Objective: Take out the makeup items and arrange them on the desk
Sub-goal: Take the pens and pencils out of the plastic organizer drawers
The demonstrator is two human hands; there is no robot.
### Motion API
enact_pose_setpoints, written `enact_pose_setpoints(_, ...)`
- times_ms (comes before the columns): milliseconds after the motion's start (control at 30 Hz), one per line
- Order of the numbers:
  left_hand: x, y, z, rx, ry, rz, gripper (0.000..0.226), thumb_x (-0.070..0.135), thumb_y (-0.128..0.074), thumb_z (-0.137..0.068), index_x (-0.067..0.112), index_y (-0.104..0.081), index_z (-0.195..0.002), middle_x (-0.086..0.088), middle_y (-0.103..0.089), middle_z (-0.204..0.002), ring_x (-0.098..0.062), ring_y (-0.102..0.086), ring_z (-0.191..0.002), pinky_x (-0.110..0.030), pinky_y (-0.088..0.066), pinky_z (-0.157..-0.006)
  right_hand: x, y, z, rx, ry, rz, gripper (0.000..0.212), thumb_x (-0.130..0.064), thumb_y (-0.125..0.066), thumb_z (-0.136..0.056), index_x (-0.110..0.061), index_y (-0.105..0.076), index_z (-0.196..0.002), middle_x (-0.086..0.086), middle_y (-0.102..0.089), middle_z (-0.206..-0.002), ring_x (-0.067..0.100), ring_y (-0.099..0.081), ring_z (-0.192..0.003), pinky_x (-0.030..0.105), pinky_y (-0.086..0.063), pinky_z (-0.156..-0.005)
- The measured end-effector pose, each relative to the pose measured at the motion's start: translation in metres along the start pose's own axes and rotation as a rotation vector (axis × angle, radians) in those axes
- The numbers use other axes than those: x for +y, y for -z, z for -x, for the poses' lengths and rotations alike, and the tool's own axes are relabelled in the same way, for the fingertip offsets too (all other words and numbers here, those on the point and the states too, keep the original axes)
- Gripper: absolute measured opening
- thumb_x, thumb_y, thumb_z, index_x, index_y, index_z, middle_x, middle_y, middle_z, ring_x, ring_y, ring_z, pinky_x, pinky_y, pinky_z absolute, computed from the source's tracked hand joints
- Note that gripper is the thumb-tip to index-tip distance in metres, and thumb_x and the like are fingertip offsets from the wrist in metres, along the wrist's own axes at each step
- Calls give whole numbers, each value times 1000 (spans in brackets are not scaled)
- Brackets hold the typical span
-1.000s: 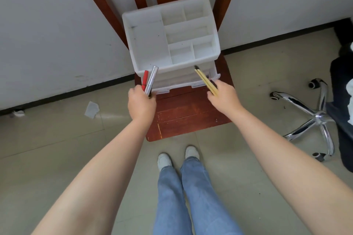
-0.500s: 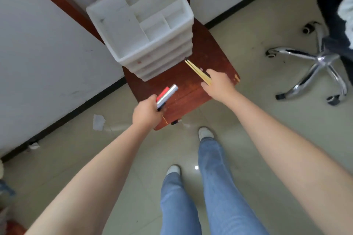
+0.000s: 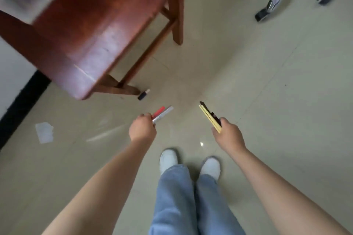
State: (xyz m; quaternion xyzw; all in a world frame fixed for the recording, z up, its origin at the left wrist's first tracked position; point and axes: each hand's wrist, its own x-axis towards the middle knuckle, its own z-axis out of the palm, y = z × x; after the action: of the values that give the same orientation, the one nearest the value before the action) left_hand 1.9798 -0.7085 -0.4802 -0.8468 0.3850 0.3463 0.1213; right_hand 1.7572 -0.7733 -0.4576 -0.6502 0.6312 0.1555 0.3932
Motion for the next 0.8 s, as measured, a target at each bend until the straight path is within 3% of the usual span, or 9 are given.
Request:
enact_pose_setpoints(233, -12, -108, -132, 37, 16, -239, 28, 3, -52, -84, 1, -52, -113, -18, -54, -117, -32, -52, -109, -45, -50, -86, 75, -104, -106, -69, 178, 156, 15, -21, -49, -90, -7, -47, -95, 16, -64, -89, 35, -60, -79, 30, -35, -57)
enact_pose_setpoints(333, -18, -135, -184, 121, 34, -239, 38, 1, -49, -85, 3, -49, -123, -16, -44, -132, -32, -44, -119, -43, -43, -93, 87, -123, -158, -77, 270, 218, 13, -21, -48, -91, -13, -38, -88, 14, -63, -91, 33, -59, -80, 28, -33, -57)
enact_pose_setpoints(400, -25, -147, -210, 176, 31, -245, 47, 2, -49, -86, 7, -42, -132, -18, -41, -134, -32, -39, -123, -42, -39, -97, 92, -129, -186, -36, 300, 206, 12, -21, -48, -90, -10, -43, -92, 15, -63, -92, 34, -58, -82, 28, -33, -57)
enact_pose_setpoints(567, -42, -153, -248, 208, 6, -456, 57, 5, -41, -91, 26, -27, -142, -12, -56, -121, -29, -52, -110, -34, -42, -89, 99, -137, -222, 25, 343, 156, 18, -21, -49, -90, -6, -48, -99, 14, -63, -92, 35, -58, -82, 31, -36, -59)
enact_pose_setpoints(700, -39, -159, -250, 248, -78, -423, 48, 10, -41, -93, 24, -37, -138, -14, -58, -114, -33, -56, -104, -37, -45, -85, 111, -145, -225, 58, 323, 100, 19, -22, -50, -89, -6, -48, -100, 14, -63, -91, 34, -58, -82, 29, -35, -58)
enact_pose_setpoints(800, 0, -168, -237, 261, -265, -299, 33, 17, -43, -93, 13, -52, -125, -18, -59, -108, -38, -58, -98, -40, -45, -80, 122, -146, -221, 92, 242, 19, 21, -23, -51, -89, -6, -49, -101, 16, -64, -91, 35, -59, -82, 32, -38, -59)
